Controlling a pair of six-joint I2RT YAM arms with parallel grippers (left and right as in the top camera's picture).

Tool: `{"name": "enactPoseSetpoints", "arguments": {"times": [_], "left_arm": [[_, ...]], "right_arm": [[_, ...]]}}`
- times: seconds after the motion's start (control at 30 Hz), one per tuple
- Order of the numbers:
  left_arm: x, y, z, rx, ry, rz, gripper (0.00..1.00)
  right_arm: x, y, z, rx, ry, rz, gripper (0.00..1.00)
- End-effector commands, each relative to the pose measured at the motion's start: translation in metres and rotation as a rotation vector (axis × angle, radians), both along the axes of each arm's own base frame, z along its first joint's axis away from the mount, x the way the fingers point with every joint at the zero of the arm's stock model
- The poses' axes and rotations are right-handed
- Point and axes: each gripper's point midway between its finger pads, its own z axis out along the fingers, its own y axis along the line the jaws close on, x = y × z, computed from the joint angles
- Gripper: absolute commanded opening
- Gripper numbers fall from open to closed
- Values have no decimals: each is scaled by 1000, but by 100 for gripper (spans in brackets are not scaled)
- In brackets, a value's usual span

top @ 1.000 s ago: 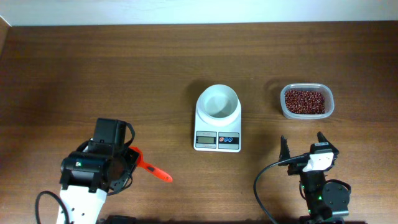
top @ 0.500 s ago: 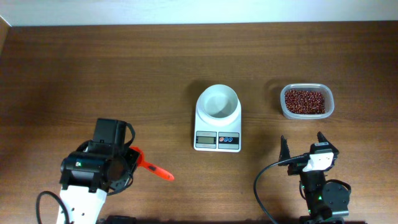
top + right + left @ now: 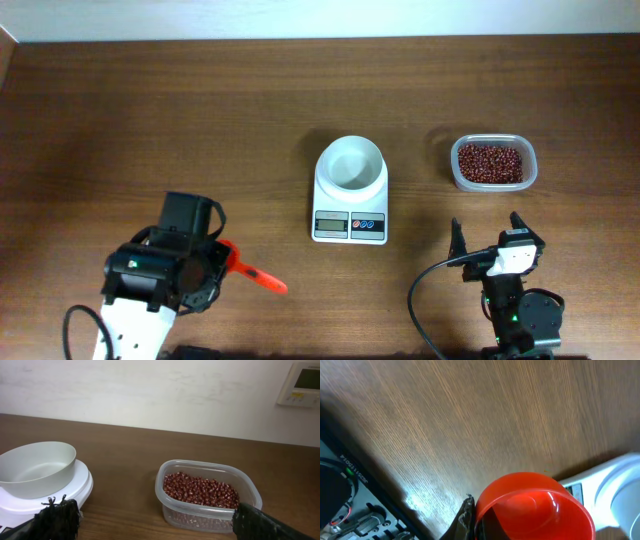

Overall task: Scoop and weigh 50g on scale
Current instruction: 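Carry the scoop right toward the scale with the left gripper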

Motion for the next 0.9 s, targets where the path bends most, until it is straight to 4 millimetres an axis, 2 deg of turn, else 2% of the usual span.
{"name": "enactPoseSetpoints", "arguments": {"times": [0.0, 0.3, 0.7, 0.87], "left_arm": [[6, -12, 7, 9, -52, -62, 0], [12, -25, 10, 32, -94, -145, 0], [13, -26, 8, 33, -89, -145, 0], [25, -30, 8, 25, -117, -144, 0]], "right_arm": [[0, 1, -2, -4, 0, 1, 99], [0, 1, -2, -4, 0, 2, 99], [0, 1, -2, -4, -1, 1, 99], [0, 1, -2, -4, -1, 2, 99]]}}
